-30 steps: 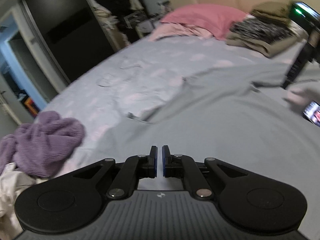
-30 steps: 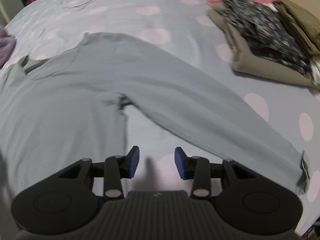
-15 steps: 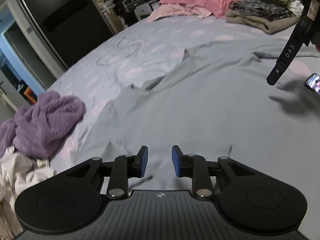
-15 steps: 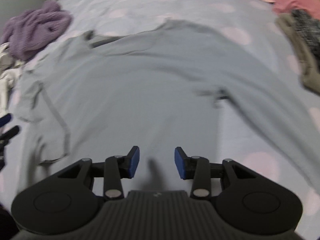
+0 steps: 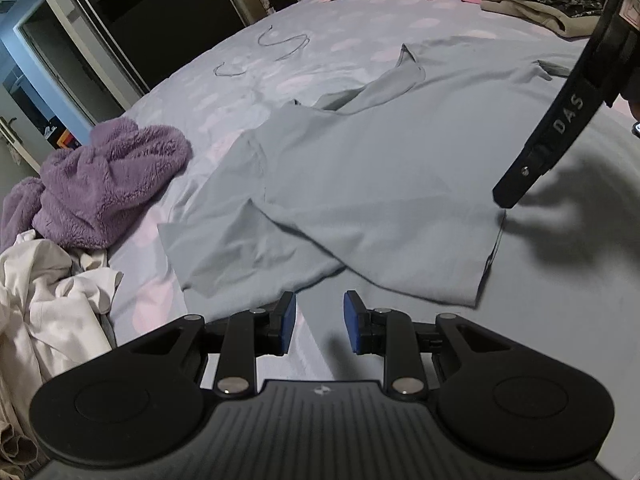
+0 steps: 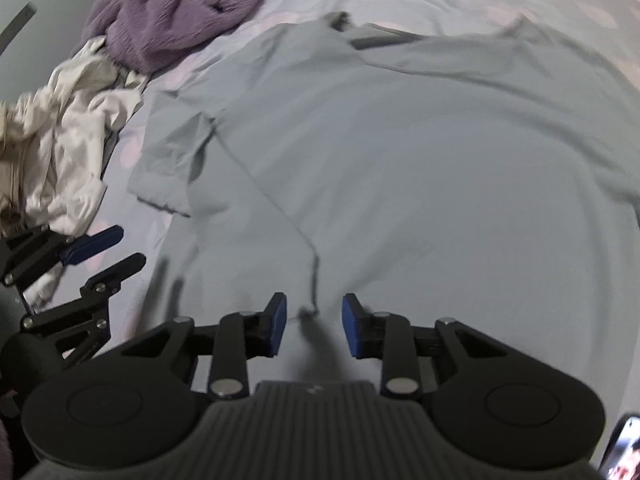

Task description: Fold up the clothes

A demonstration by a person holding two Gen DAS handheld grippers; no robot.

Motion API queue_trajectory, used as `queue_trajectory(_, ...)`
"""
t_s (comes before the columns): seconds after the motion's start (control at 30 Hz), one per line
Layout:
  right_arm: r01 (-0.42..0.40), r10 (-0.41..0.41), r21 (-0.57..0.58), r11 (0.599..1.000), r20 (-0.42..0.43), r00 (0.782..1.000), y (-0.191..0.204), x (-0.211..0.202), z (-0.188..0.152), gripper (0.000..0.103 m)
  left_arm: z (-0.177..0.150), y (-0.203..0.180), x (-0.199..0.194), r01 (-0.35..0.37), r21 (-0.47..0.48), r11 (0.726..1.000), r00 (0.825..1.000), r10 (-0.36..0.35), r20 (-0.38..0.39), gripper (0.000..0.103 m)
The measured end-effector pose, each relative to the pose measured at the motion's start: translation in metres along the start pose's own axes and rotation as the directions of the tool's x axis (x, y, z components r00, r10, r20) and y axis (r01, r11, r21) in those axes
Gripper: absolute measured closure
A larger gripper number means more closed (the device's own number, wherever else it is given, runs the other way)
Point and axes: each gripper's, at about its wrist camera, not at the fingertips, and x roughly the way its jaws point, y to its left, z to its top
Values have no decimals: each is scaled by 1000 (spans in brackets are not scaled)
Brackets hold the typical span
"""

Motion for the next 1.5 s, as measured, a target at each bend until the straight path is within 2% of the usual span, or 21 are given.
queue_trajectory(0.27, -33, 31, -194, 980, -15, 999, 44, 13, -11, 69, -7, 5, 3, 18, -28, 999, 1000, -18, -25, 79)
queue_trajectory(0.5, -32, 25, -365, 930, -24, 999, 75, 24, -23, 69, -11, 8, 8, 9, -39, 999, 998, -11, -61, 79)
queue_trajectory(0.7, 18, -40, -438, 899, -41, 998, 82, 47, -32, 70, -17, 16, 13, 6, -71, 997, 996, -13, -93, 79)
queue_trajectory(0.73, 31, -51, -447, 894, -32, 998, 81, 47, -32, 77, -17, 17, 14, 5, -75, 997, 995, -12, -95, 79)
queue_trajectory(0.77, 45, -62, -456, 889, -23, 998, 81, 47, -33, 89, -18, 18, 14, 3, -77, 997, 995, -10, -97, 79)
queue_trajectory(0.8, 63, -79, -460, 885, -15, 997, 81, 47, -32, 93, -18, 18, 14, 1, -80, 997, 995, -8, -98, 79)
queue_trajectory(0.9, 44, -44, -438, 898, 9, 999, 77, 33, -24, 95, -18, 21, 13, -5, -86, 996, 995, -4, -97, 79)
queue_trajectory(1.0, 48, -15, -407, 912, 86, 996, 73, 6, -8, 96, -17, 25, 14, -13, -97, 995, 996, 4, -92, 79)
queue_trajectory(1.13, 70, 4, -285, 956, 250, 968, 57, -49, 29, 96, -14, 35, 18, -27, -122, 992, 997, 17, -80, 79)
queue_trajectory(1.23, 68, 1, -170, 983, 376, 927, 38, -93, 53, 97, -12, 46, 22, -15, -171, 985, 998, 5, -59, 79)
queue_trajectory(1.27, 74, -11, -136, 988, 411, 912, 31, -106, 59, 103, -12, 51, 24, -7, -192, 981, 999, -4, -54, 79)
queue_trajectory(1.3, 78, -25, -102, 992, 445, 895, 25, -118, 66, 103, -11, 56, 27, -1, -212, 977, 999, -10, -52, 79)
queue_trajectory(1.43, 75, -62, -8, 997, 493, 868, -3, -142, 80, 103, -7, 73, 37, 37, -300, 953, 998, -51, -40, 79)
queue_trajectory(1.5, 71, -82, 39, 997, 514, 854, -17, -154, 87, 103, -3, 80, 41, 24, -346, 938, 998, -44, -49, 79)
